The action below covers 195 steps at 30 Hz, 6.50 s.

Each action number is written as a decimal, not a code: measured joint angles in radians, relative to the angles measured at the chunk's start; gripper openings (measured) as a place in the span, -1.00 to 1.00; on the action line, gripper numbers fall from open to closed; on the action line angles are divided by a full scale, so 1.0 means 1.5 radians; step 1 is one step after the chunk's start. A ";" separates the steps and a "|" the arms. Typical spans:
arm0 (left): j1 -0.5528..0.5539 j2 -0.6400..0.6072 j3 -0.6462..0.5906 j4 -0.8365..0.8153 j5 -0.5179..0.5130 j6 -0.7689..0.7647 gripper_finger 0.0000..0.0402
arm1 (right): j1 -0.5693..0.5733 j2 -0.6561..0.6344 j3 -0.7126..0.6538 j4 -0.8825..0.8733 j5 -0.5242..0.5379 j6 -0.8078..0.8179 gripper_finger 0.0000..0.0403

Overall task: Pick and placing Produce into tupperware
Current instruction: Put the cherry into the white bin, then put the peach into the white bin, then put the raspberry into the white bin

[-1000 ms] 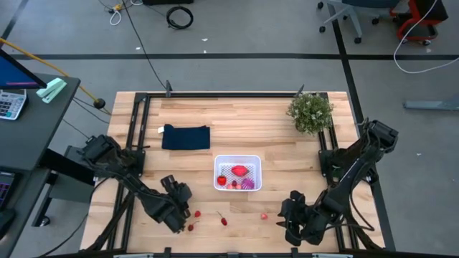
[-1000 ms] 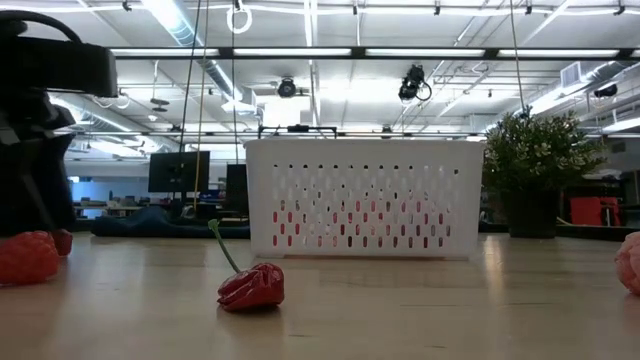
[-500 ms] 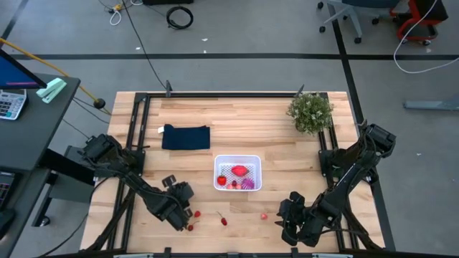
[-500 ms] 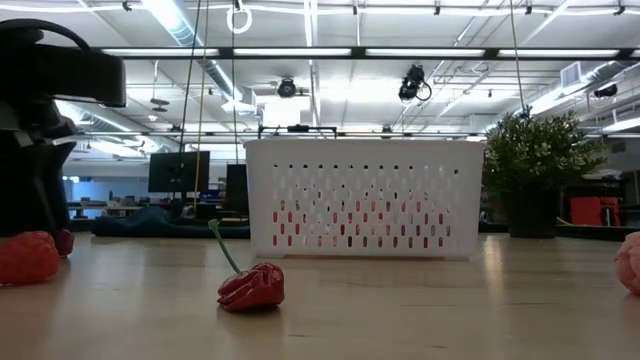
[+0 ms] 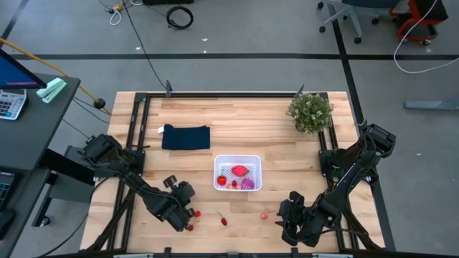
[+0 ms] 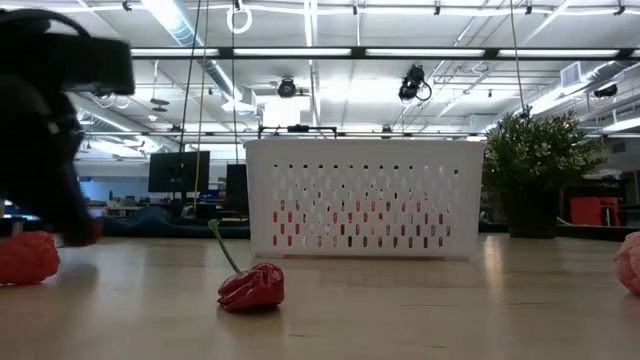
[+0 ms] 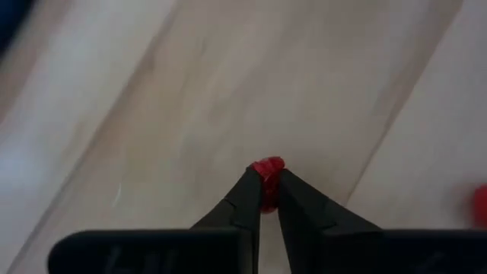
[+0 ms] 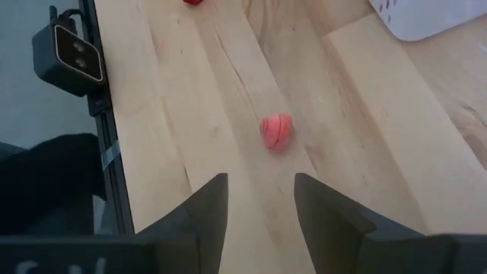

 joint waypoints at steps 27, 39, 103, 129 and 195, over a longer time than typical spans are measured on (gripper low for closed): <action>0.228 0.023 0.194 0.127 0.067 0.459 -0.68 | -0.002 0.000 0.000 -0.001 0.021 -0.065 -0.21; 0.236 0.026 0.195 0.158 0.056 0.542 -0.20 | -0.002 0.000 0.000 0.000 0.032 -0.076 -0.21; 0.266 -0.016 0.197 0.211 0.078 0.594 -0.54 | -0.100 0.000 0.017 0.137 0.162 -0.301 -0.79; 0.175 -0.023 0.197 0.181 0.223 0.563 -0.06 | -0.414 -0.013 0.015 0.135 -0.182 -0.624 -0.56; 0.027 0.117 0.195 0.026 0.167 0.060 -0.34 | -0.157 -0.065 0.092 0.041 -0.142 -0.454 -0.20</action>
